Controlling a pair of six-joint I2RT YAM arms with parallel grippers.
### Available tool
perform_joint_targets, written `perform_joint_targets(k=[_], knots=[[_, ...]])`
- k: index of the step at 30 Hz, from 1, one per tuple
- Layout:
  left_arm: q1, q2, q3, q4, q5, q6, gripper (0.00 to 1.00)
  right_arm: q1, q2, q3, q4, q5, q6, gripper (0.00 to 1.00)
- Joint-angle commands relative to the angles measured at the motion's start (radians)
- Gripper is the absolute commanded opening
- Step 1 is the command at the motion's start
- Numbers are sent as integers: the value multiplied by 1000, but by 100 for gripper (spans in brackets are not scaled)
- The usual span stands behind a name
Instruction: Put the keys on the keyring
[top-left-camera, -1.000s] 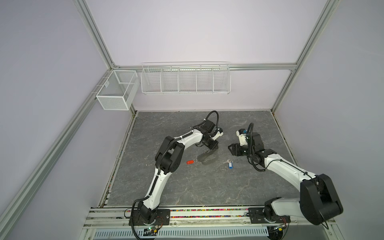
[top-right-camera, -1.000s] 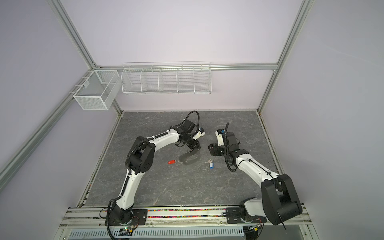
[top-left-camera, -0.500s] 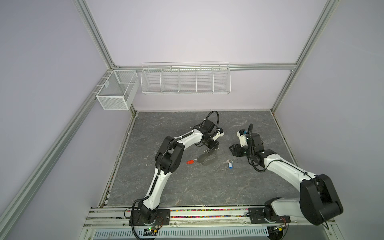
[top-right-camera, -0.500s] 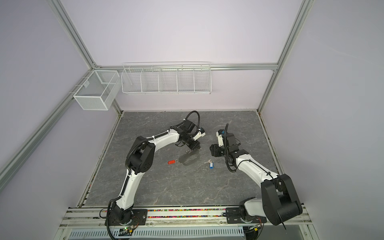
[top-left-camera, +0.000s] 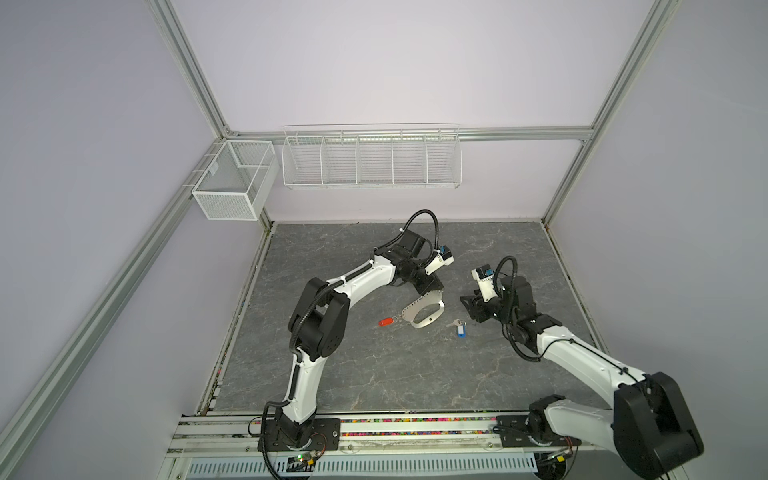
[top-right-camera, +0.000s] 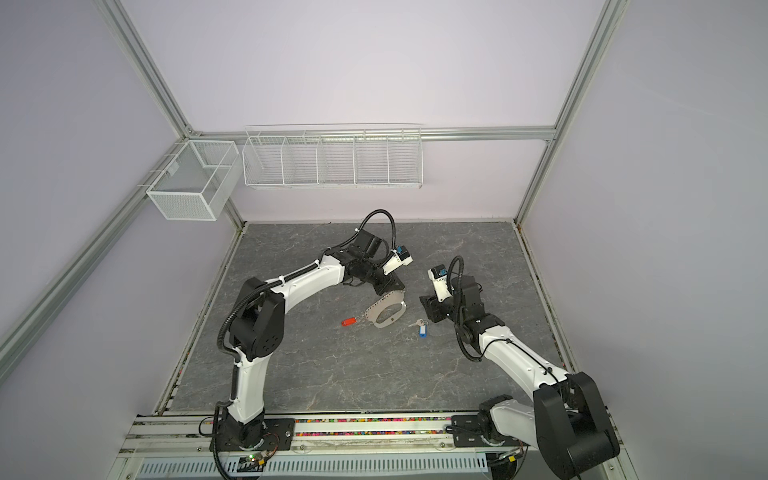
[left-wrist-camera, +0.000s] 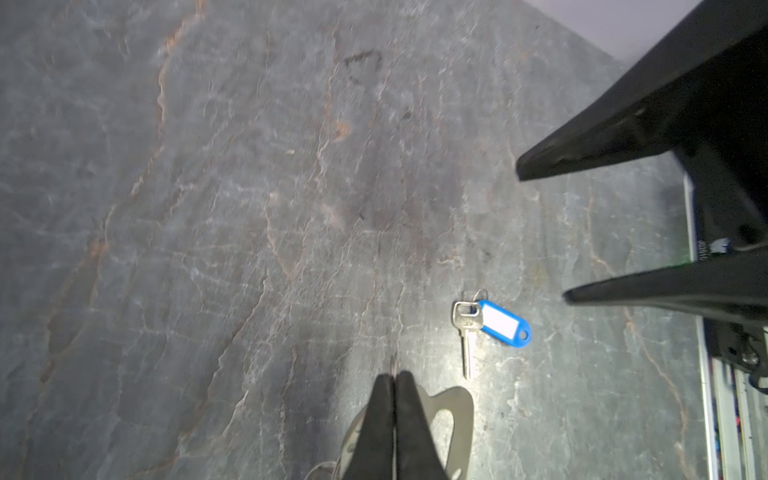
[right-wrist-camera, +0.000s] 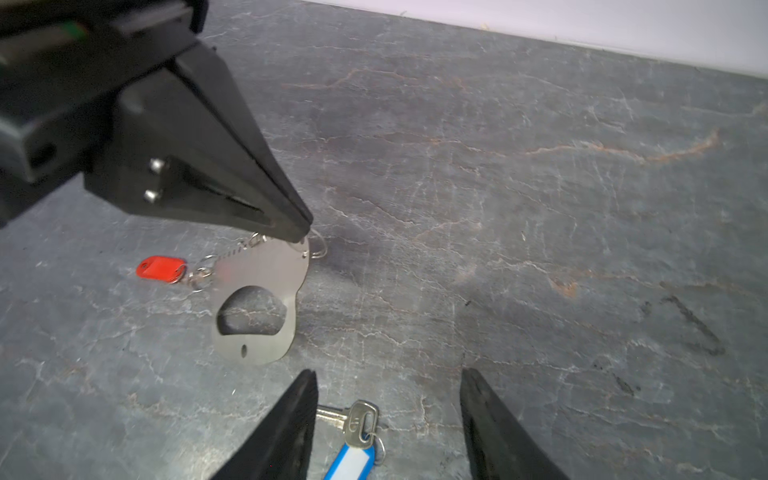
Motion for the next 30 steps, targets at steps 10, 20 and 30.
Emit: perform_joint_targets(k=[10,20,30], knots=[[8,-263,-256,159,163,312,0,5,-84,-7,81,-348,-269,48],[8,-458,-521,464,145,462,0,45,-137,8,45,-381,-461,40],[5,-533,-589,546,169,527,0,92,-122,46,36,-368,-477,36]])
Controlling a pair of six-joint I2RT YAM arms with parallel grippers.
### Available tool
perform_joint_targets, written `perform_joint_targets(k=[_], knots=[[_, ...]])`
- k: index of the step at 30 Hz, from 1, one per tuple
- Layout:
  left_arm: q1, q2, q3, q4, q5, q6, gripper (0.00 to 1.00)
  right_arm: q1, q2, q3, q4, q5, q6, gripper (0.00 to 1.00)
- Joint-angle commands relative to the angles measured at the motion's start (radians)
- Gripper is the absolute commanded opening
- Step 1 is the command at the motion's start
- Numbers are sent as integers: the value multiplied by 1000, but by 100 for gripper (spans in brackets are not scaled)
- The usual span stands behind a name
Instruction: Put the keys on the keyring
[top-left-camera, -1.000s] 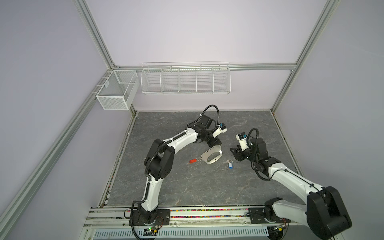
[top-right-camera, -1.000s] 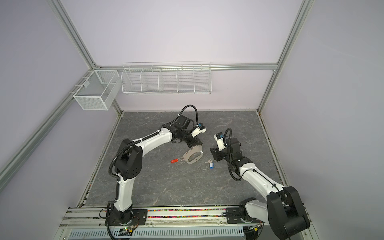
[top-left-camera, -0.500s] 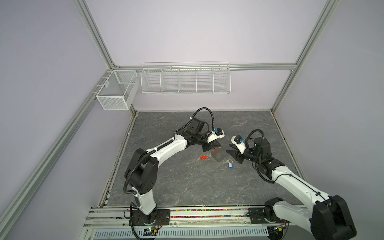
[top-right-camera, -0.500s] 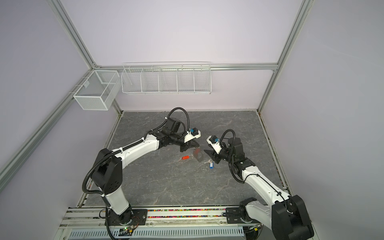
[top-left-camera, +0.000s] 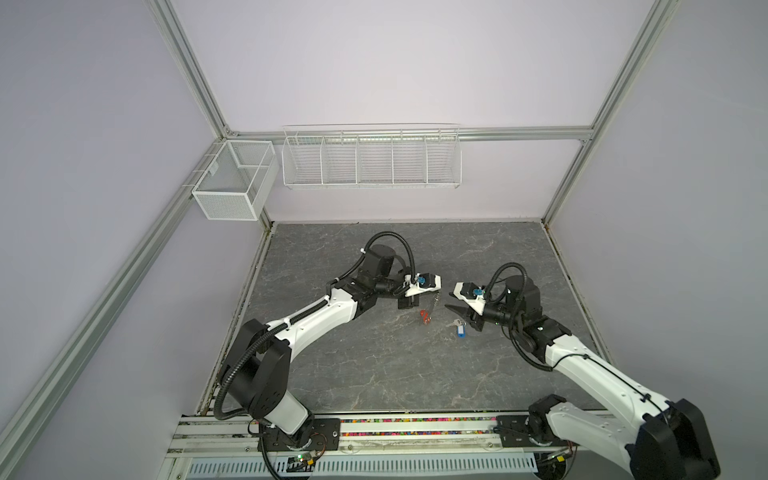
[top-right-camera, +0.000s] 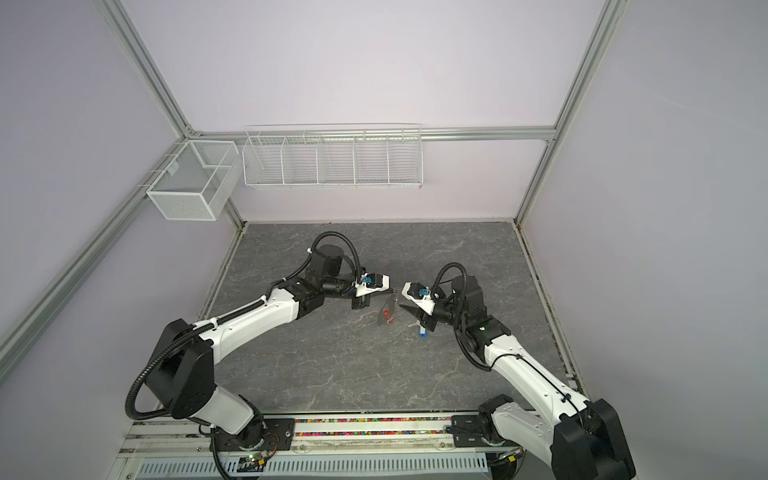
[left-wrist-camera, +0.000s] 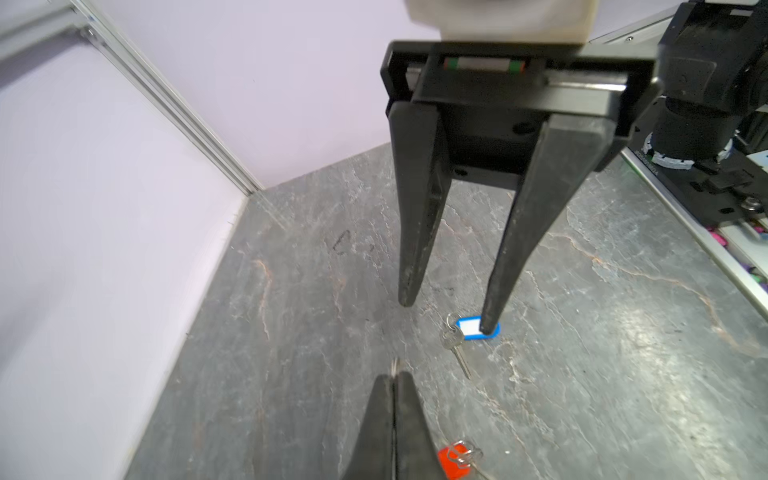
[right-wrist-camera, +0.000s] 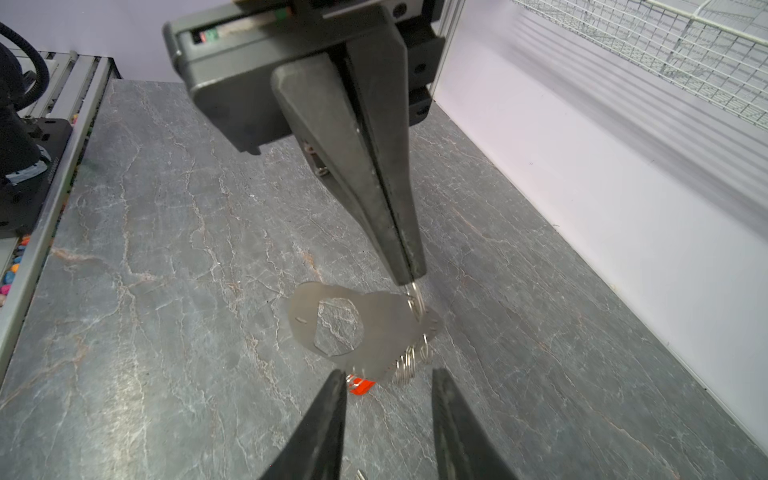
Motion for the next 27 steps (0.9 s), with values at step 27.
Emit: perform_joint_targets(k=[27], knots=[[-39,-56,-2,-6,20,133,0,53,44,52,44,16,20,8]])
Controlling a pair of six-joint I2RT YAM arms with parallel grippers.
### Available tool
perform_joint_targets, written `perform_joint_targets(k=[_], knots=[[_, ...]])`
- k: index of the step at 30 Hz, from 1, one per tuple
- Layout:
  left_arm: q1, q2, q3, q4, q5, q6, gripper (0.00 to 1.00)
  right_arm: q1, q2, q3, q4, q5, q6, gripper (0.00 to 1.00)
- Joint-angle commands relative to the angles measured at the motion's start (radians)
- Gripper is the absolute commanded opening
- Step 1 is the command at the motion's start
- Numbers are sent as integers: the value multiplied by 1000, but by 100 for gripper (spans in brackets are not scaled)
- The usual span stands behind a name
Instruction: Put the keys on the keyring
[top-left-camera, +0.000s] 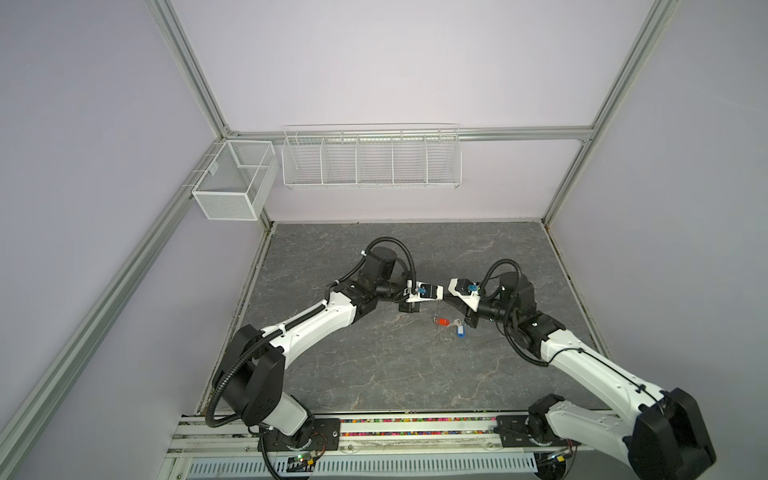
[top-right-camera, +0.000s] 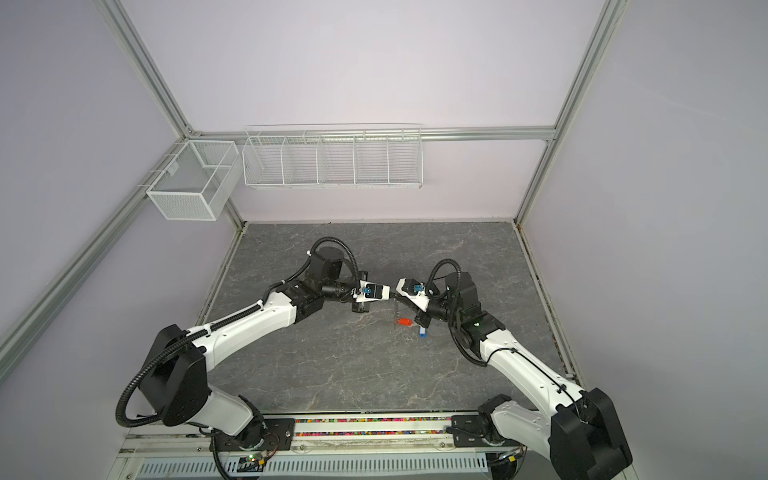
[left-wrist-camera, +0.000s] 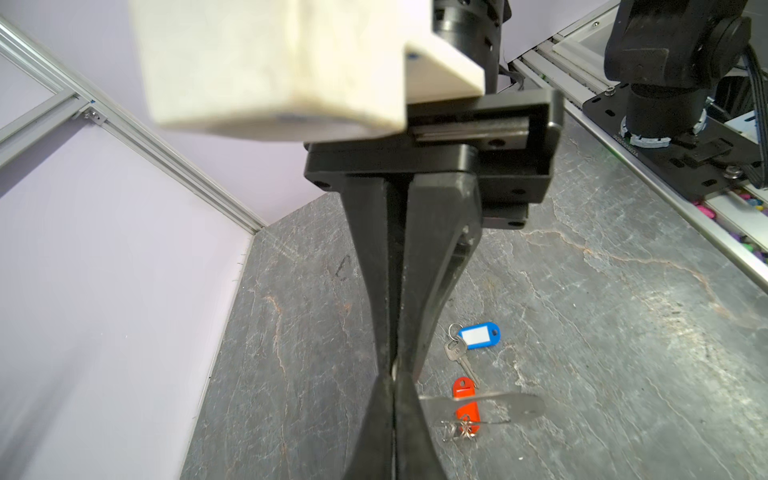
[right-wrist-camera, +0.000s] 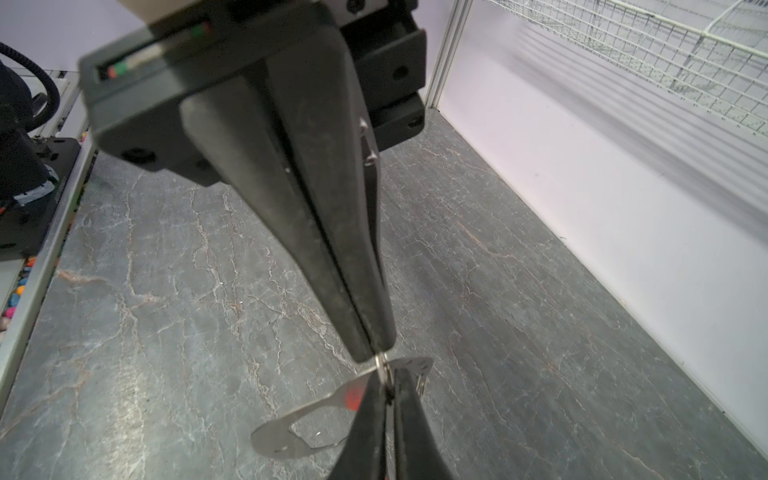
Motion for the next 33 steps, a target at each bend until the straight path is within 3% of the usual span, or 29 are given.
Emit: perform_joint_targets(k=[1,3,5,7,10,22,27,33], knots=[[-7,-27,-5,29,0,4,1,12,-10,9,14,2,-26,7],[-5,-40,-38,75,-48,-35,29,17,-21,-5,26,19,-33,7],[1,-66,-104,178,-125,-123,38,18,-35,-24,46,25,-41,7],[29,-89,-177,288,-125,-183,39,21,-52,-48,78,39,-42,7],[60,-96,-199,299,-77,-237,38,23,-64,-66,101,39,-51,7],[62,-11,-227,507,97,-416,32,30,-79,-88,160,30,-54,7],[57,-4,-223,502,100,-410,29,47,-109,-95,156,62,-112,7],[23,-45,-227,365,-25,-237,32,106,-167,-125,147,188,-299,7]])
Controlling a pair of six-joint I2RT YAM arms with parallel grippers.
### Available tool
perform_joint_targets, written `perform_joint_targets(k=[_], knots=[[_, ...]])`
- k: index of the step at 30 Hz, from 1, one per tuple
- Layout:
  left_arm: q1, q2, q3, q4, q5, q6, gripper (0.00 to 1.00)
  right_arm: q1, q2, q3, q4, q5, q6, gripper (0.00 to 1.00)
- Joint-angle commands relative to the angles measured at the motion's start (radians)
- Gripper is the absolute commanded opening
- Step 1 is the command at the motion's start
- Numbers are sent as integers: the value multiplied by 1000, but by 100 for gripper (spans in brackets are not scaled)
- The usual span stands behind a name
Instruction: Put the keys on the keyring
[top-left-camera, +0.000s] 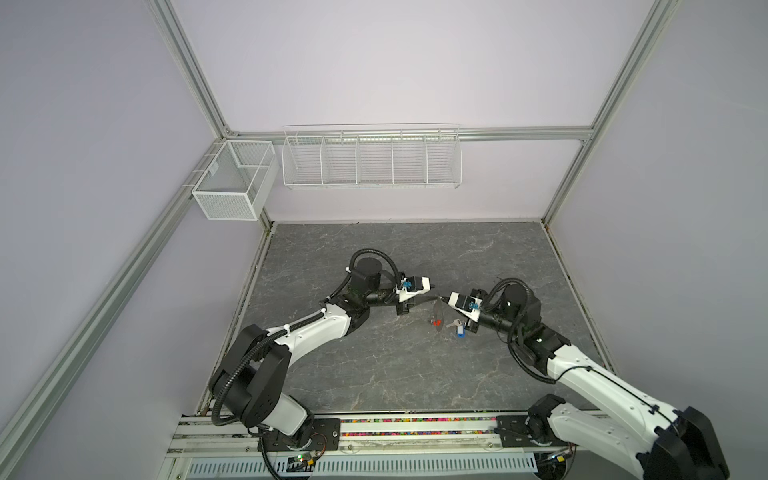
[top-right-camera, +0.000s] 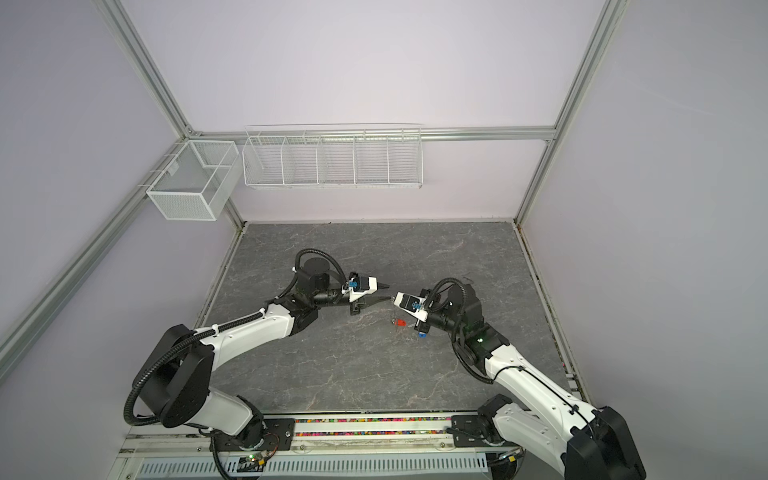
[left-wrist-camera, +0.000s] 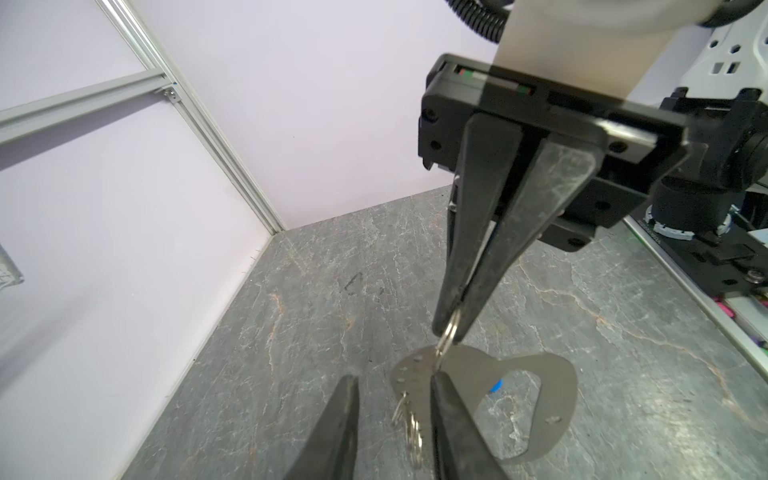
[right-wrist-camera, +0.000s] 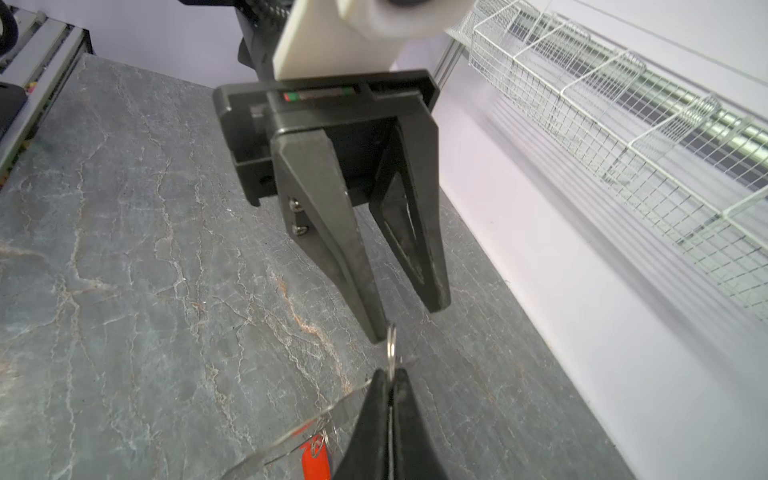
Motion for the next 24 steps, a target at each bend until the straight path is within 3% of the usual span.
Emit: perform_joint_targets(k=[1,24], knots=[[-26,-36,-11,-74,-76,111,32,23,-32,-29,48,68,-139,7],[-70,-62,-28,-7,-78,61,20,24,-32,-63,98,61,-90,7]])
